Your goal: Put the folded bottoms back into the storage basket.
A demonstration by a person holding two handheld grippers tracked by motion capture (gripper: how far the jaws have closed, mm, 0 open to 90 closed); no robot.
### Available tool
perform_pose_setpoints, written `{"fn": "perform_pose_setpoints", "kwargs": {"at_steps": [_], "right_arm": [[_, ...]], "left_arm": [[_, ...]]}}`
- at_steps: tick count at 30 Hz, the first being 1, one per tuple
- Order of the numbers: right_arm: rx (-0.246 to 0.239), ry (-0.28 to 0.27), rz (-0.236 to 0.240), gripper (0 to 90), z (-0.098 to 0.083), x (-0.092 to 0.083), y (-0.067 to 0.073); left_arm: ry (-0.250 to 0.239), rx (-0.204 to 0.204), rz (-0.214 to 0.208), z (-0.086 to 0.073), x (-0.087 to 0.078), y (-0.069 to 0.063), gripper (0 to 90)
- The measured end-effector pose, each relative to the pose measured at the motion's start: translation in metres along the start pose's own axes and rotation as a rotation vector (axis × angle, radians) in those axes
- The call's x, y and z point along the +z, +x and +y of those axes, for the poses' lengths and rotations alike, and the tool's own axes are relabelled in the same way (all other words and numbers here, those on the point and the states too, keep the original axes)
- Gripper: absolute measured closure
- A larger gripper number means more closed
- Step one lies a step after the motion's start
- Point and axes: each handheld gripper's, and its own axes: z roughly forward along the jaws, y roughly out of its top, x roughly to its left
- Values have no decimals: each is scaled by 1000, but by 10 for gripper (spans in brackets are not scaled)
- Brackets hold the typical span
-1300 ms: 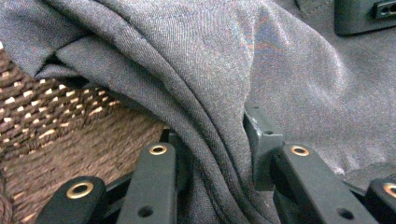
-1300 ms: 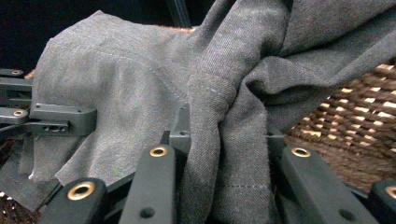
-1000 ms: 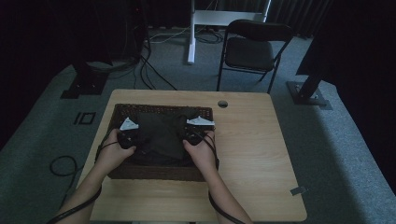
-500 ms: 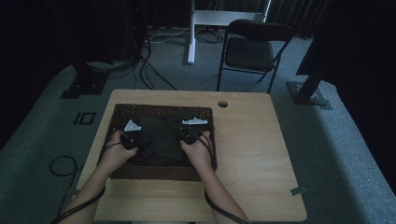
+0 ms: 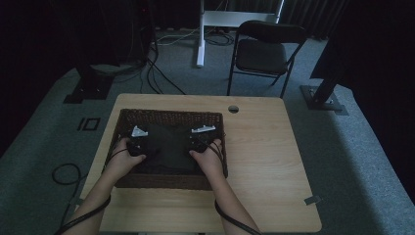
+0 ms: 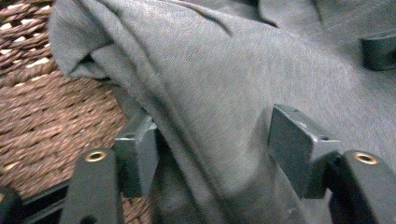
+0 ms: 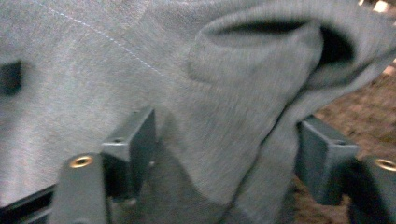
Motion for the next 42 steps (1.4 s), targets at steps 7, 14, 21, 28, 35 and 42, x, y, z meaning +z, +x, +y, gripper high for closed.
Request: {"fn": "perform_pose_setpoints", "kwargs": {"at_steps": [7,14,21,28,35,42], "right_arm": [[-86,-19,-107,179,7,-8,-3],[-124,-82,-92,135,13,-16,-3],[-124,-122,-65,120,18,-25,-3],[-99,-179,-24,118,31,-44,-6],[-136,-224,-20,118,41,-66,-4],[-158,-276,-36,118,46,-89,-9]], "left_arm": [[-8,25,17,3,-2,-1,237],[-103,32,39,12,-13,1,162],[-157,37,33,26,-25,-4,145],[-168,49,34,33,-33,-11,146],[-195,72,6,45,-51,-21,146],[-217,66,-15,52,-70,-25,146]]}}
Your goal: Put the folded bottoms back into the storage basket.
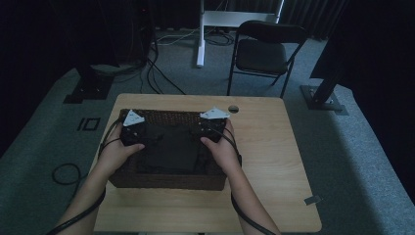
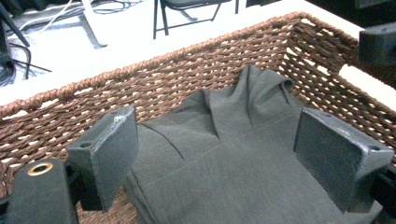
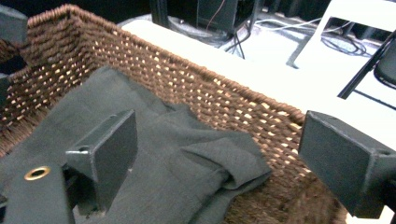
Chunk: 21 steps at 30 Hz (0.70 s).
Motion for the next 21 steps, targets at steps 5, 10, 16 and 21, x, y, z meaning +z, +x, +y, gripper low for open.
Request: {"fn": "perform_pose_setpoints", "kwargs": {"at_steps": [5,10,16,21], "right_arm": [[4,-21,-8,118,1,-13,-8],[-10,-29,-35,117,-1,-25,-18],[9,-49,-66,118,-8,-40,-33],[19,-59,-90,118,-19,-53,-47]], "left_arm": [[-11,-10,-11,0,-11,-3,146],[-16,-8,-18,-2,-20,-8,146],[-26,-23,-5,-8,-33,-7,146],[-56,-36,9,-14,-42,-8,146]]}}
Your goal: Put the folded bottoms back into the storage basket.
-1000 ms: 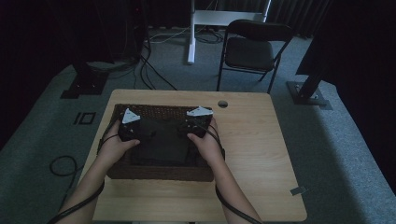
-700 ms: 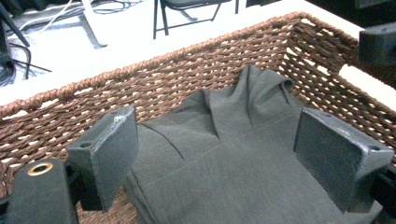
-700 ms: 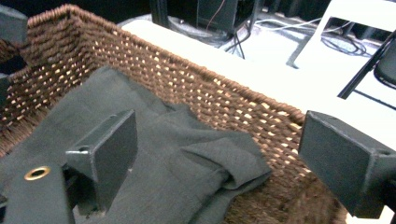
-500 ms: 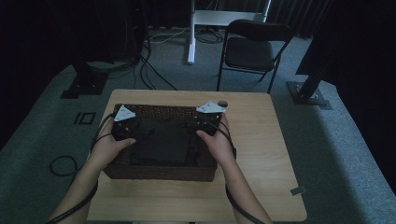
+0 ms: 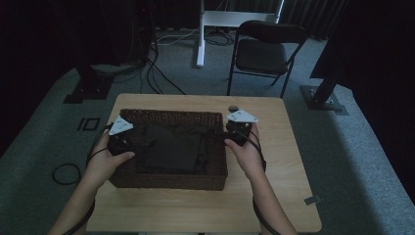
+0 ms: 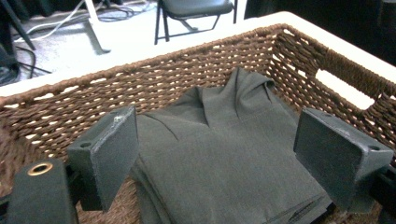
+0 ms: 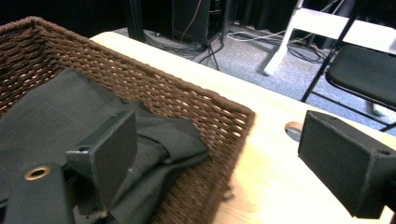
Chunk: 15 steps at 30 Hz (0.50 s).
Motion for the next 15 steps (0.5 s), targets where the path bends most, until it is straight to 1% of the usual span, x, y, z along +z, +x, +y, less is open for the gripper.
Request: {"fn": "perform_pose_setpoints", "kwargs": {"at_steps": [1,2,3,4,5,9,11,14,15], "right_arm": [[1,-5,-5,118,-2,-2,-3],[1,-5,-5,118,-2,-2,-3],[4,-5,-13,118,-4,-5,-6],[9,-11,-25,118,-8,-10,-12],[12,-13,-32,118,-11,-12,-14],[11,-12,-55,118,-20,-19,-23],[15,-10,-65,118,-24,-22,-27],[10,-10,-74,118,-29,-25,-30],[9,-12,-80,118,-32,-27,-32]], "left_arm": [[-3,-4,0,-1,-1,0,146],[-3,-4,0,-1,-1,0,146],[-15,-14,6,-4,-4,0,146],[-18,-21,8,-5,-6,0,146],[-21,-30,11,-6,-7,-1,146],[-27,-32,11,-10,-14,-3,146],[-26,-22,14,-12,-18,-4,146],[-39,-31,9,-15,-21,-5,146],[-56,-48,12,-18,-25,-6,146]]}}
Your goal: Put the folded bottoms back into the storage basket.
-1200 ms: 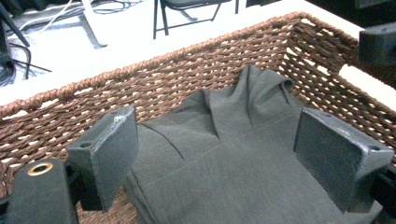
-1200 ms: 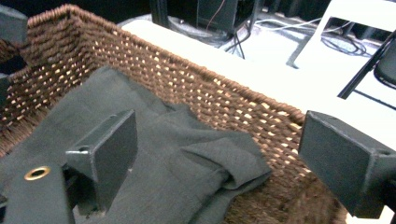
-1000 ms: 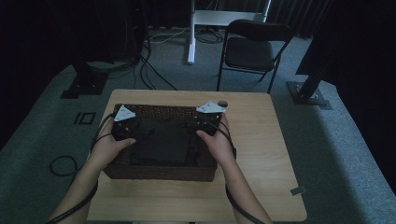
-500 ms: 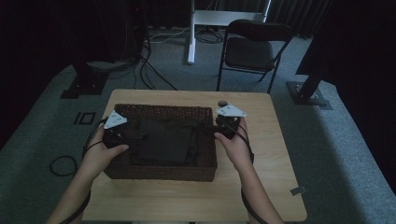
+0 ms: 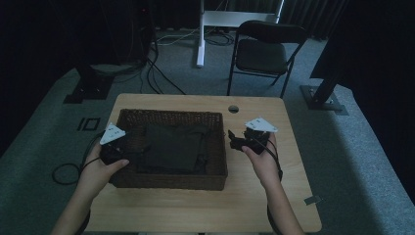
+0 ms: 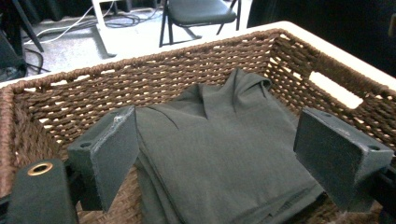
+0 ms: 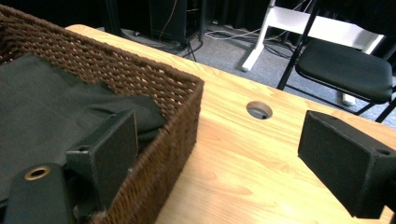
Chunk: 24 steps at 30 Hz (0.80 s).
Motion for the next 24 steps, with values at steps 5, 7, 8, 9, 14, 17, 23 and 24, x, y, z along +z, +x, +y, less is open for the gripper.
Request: {"fn": "perform_pose_setpoints", "kwargs": {"at_steps": [5,7,8,9,14,17,23,24], "right_arm": [[2,-3,-22,118,-18,-8,-8],[16,-5,-31,118,-26,-13,-14],[14,-3,-36,118,-28,-14,-15],[17,-2,-37,118,-32,-15,-16],[35,2,-43,118,-48,-22,-23],[41,-1,-55,118,-54,-27,-26],[34,12,-89,118,-69,-34,-35],[34,20,-98,118,-73,-34,-37]], "left_arm": [[-20,-6,-5,-6,-8,-3,146],[-31,1,-15,-9,-12,-5,146],[-41,-4,-20,-10,-13,-6,146],[-45,-8,-26,-11,-14,-7,146],[-42,31,-33,-19,-20,-13,146],[-47,45,-44,-24,-26,-18,146],[-63,61,-71,-37,-38,-29,146],[-62,57,-74,-39,-39,-29,146]]}}
